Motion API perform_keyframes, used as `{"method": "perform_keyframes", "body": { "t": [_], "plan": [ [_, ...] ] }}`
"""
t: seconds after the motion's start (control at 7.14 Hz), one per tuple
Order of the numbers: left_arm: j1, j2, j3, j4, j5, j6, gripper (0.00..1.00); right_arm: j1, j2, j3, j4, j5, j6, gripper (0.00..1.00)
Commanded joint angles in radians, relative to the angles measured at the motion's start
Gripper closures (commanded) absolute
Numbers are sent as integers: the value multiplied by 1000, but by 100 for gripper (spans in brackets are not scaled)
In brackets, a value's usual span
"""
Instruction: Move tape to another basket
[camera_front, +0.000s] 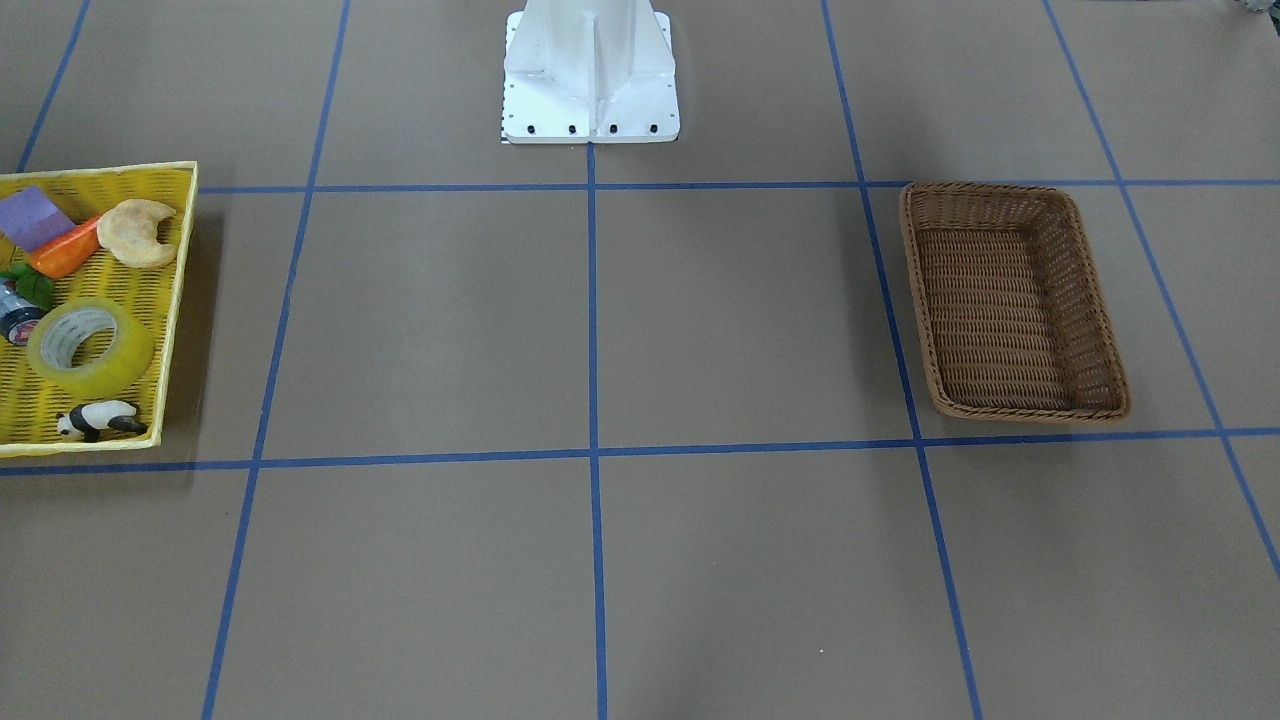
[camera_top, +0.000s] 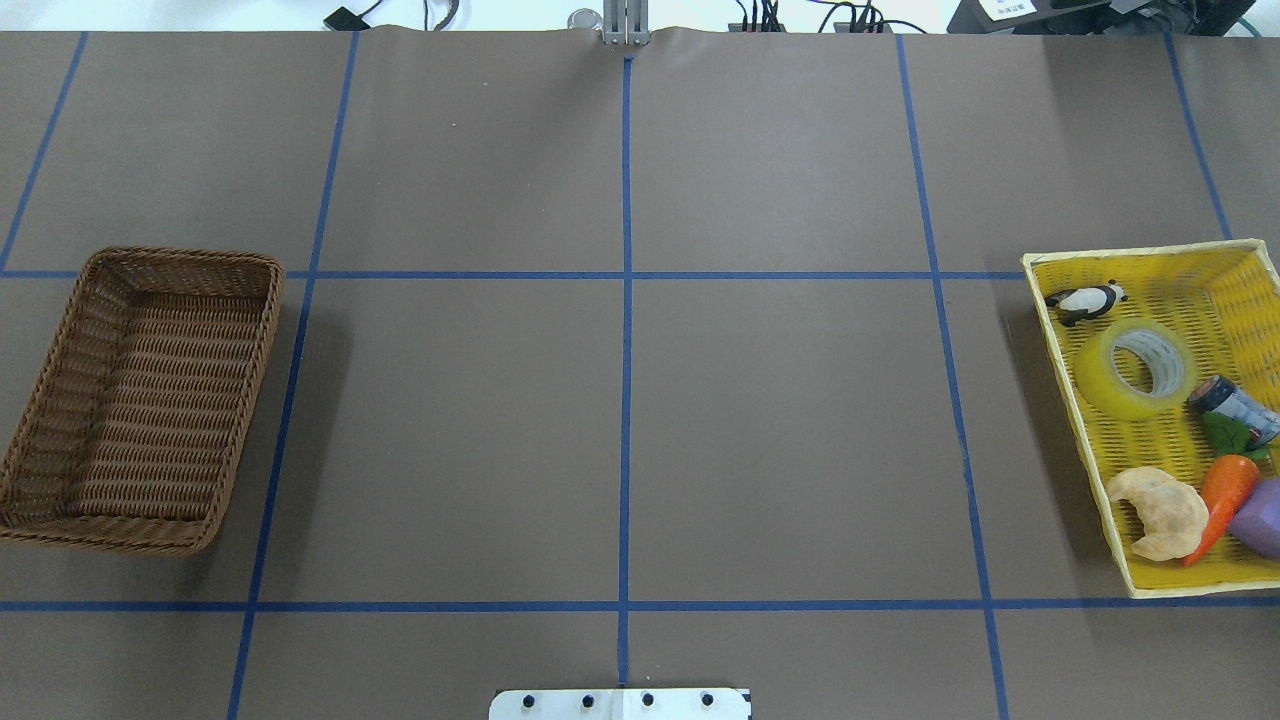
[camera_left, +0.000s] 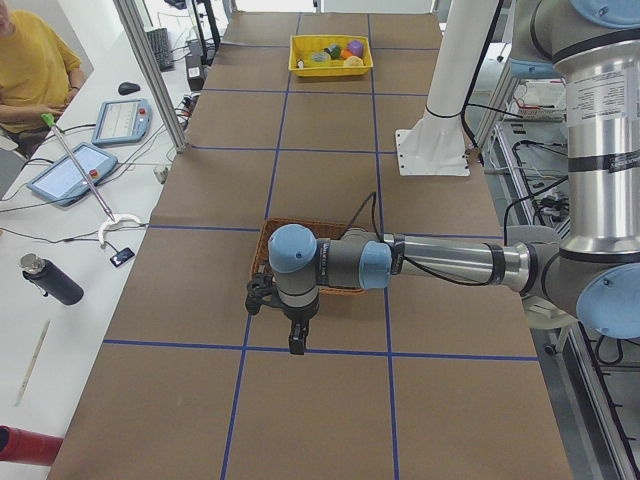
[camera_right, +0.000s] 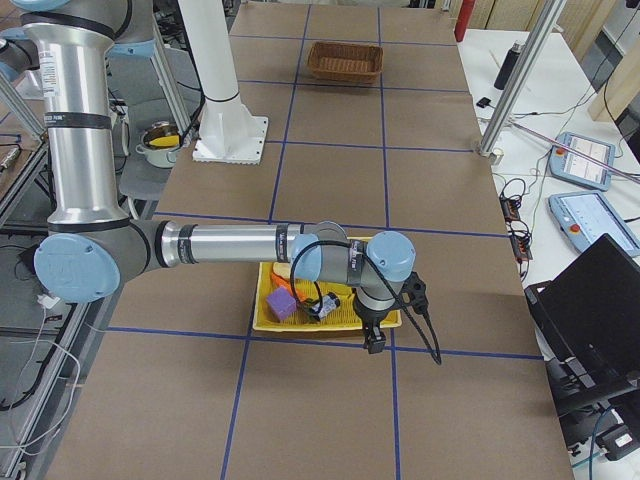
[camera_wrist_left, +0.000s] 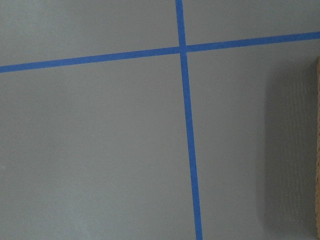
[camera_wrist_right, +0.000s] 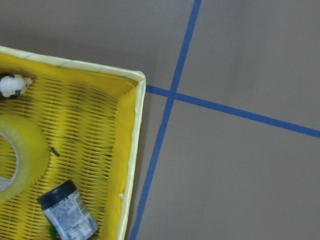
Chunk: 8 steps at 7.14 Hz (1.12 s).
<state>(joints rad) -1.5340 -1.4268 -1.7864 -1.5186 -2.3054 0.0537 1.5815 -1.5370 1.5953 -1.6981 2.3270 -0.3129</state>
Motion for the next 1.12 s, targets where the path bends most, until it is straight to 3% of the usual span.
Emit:
{"method": "perform_keyframes", "body": {
  "t": [0.0, 0.42, 0.98],
  "plan": [
    [0, -1, -4, 2, 0, 0, 2, 0, 0, 2, 0, 0, 0, 0],
    [0, -4, -8, 0, 9, -9, 2, 0, 0, 8, 8, 3, -8, 0],
    [0, -27, -10, -5, 4, -12, 2, -15, -15, 21, 364, 29, 99, 0]
  ]
}}
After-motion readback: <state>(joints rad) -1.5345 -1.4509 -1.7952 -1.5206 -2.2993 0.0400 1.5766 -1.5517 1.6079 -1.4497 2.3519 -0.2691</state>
